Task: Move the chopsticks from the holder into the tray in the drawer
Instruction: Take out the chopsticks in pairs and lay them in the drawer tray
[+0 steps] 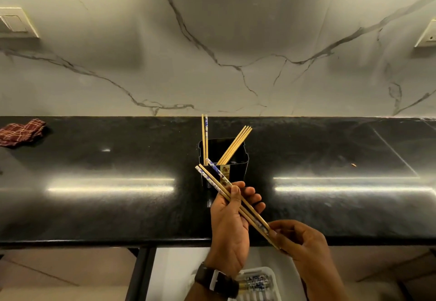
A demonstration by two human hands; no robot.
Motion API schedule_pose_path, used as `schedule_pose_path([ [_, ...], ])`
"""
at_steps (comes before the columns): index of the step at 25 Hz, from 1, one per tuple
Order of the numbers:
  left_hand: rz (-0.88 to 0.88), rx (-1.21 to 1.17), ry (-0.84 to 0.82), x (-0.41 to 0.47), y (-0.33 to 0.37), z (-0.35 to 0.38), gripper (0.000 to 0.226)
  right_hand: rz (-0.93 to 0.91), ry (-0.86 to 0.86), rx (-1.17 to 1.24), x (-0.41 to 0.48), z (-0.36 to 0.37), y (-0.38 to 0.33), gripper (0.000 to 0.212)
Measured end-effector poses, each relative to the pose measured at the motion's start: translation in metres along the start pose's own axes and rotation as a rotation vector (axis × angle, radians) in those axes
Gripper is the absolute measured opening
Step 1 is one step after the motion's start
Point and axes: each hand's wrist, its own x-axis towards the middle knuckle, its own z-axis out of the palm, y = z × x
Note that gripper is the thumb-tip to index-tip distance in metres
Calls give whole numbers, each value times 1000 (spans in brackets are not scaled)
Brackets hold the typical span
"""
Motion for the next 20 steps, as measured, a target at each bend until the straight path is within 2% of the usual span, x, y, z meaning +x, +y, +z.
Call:
schedule_pose_path([
  [3, -18, -45, 15, 4, -1, -3, 22, -36, -63, -16, -1, 0, -4, 20],
  [6, -10, -96, 43, 9, 0, -9, 22, -38, -40, 7, 0, -1, -2, 19],
  [13, 152, -222, 275, 25, 36, -34, 23, 7, 69, 193, -6, -40, -8, 29],
  [16, 268, -26, 301, 20, 51, -42, 23, -108, 113, 383, -12, -68, -36, 42],
  [18, 300, 273, 173, 11, 52, -34, 22, -203, 71, 382, -16, -76, -59, 47],
  [20, 311, 667, -33, 1, 46, -20, 21, -304, 21, 213, -15, -74, -77, 50],
])
